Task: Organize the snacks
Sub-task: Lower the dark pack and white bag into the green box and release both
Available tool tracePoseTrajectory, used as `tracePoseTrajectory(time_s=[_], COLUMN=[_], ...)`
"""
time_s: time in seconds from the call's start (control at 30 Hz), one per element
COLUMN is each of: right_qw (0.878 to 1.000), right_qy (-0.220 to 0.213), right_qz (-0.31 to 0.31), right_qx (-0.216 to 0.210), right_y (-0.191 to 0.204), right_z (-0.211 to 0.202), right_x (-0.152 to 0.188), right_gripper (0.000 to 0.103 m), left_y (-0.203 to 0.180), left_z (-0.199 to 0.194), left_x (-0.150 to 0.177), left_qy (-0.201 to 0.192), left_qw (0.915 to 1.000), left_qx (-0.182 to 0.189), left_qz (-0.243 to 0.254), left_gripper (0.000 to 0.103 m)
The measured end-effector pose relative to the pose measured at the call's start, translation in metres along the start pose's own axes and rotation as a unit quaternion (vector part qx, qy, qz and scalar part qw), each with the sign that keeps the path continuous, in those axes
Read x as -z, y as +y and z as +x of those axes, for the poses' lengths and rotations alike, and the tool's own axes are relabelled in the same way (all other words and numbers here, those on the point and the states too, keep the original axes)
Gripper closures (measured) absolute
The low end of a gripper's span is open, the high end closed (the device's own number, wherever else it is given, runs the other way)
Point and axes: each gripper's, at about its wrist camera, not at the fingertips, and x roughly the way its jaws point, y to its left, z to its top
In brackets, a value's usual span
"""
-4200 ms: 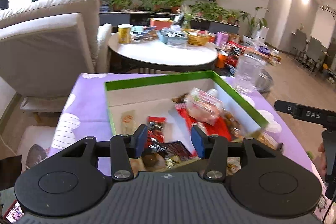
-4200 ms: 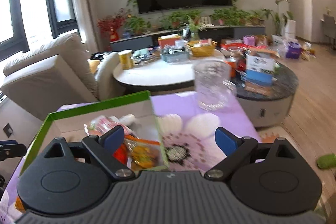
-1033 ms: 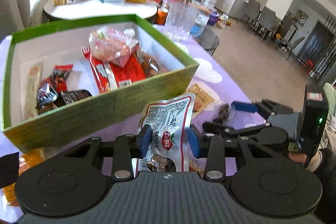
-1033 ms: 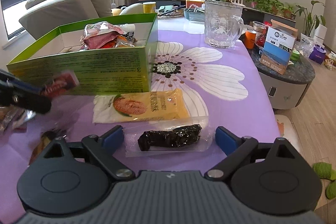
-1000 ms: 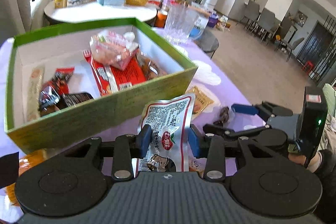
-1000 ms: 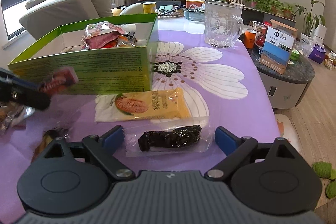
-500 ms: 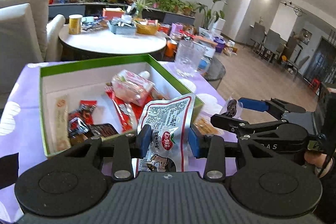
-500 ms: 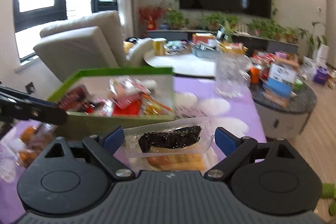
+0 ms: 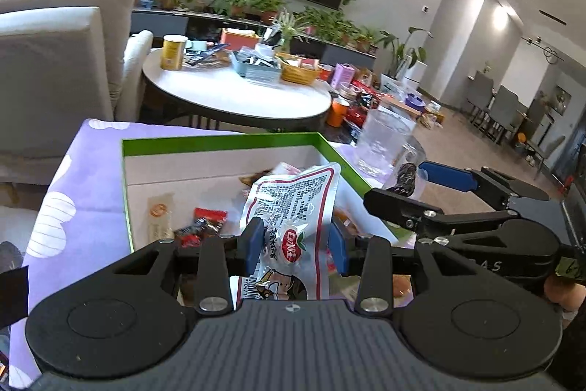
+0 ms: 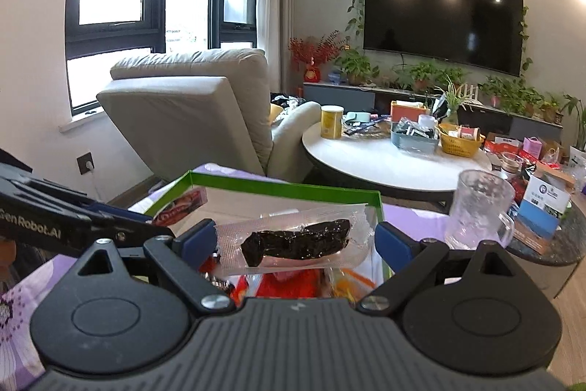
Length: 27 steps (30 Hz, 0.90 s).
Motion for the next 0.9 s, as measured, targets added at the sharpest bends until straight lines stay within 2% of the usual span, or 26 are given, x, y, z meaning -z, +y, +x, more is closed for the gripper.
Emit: tracePoseTrajectory(time_s=[0.4,0.77,0.9], right_qw=[1.000,1.000,0.999], right_qy=[0.001,0.010,0.008], right_qz=[0.004,0.020,0.042], right_qx=[-0.005,0.001,0.005], right_y=[0.011,0.011,0.009], right_z=[0.026,0.058,0.068], right_x=[-0.014,-0.026,-0.026], right_gripper=[0.041,0.041,0.041], left_y=[0.024,0.045,0.052], left_z=[0.025,0.048,0.056], left_x=[-0.013,-0.020,-0.020], left_qy=[0.000,0.015,0.024], left_qw=[0.9997,0.9977,0.9952], left_qx=[-0.021,-0.042,-0.061], left_qz=[-0.010,-0.051,-0.073], left_gripper=[0.067,0.067,0.060])
